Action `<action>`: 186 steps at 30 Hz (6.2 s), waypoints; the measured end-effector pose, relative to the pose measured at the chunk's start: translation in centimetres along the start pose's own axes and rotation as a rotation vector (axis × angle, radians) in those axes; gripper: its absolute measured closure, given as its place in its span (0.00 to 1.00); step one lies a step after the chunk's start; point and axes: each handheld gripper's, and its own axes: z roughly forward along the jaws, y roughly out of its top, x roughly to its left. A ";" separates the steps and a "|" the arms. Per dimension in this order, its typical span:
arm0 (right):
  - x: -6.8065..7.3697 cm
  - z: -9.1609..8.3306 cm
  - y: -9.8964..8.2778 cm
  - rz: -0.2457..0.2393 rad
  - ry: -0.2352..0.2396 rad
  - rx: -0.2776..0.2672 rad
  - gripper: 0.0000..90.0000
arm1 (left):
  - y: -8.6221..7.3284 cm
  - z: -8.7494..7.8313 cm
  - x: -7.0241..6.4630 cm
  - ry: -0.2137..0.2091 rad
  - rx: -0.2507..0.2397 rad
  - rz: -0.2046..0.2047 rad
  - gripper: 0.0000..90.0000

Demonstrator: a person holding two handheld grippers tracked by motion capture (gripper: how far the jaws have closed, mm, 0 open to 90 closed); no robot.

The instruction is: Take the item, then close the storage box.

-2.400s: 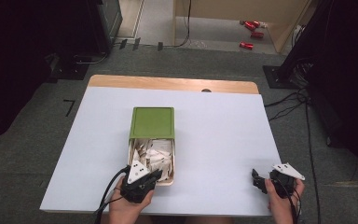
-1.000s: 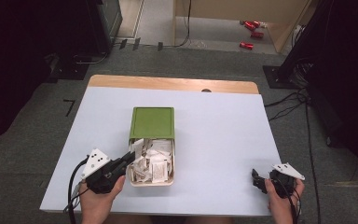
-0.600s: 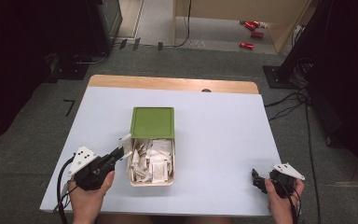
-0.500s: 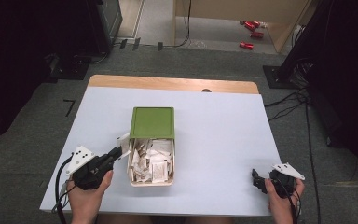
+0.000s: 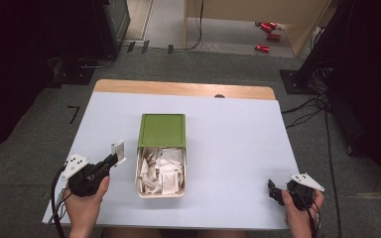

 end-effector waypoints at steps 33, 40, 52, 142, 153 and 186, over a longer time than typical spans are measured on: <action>0.0 0.0 0.0 -0.001 -0.001 0.000 0.13 | -4.0 3.9 4.1 0.145 0.146 -0.017 0.89; 0.0 0.0 0.0 0.000 0.000 -0.001 0.13 | -3.8 3.5 4.9 0.181 0.132 -0.032 0.75; 0.0 0.0 0.0 -0.001 -0.001 0.000 0.13 | -3.2 1.8 5.0 0.204 0.089 -0.045 0.68; 0.0 0.0 0.0 -0.003 -0.001 0.001 0.13 | -5.6 -0.2 -5.7 -0.109 0.189 0.116 0.90; 0.0 0.0 0.1 0.000 0.001 0.004 0.13 | -4.5 -0.1 -5.7 -0.041 0.174 0.082 0.96; 0.0 0.0 0.0 -0.002 -0.001 0.000 0.13 | -2.3 2.2 -6.6 -0.026 0.122 0.033 0.95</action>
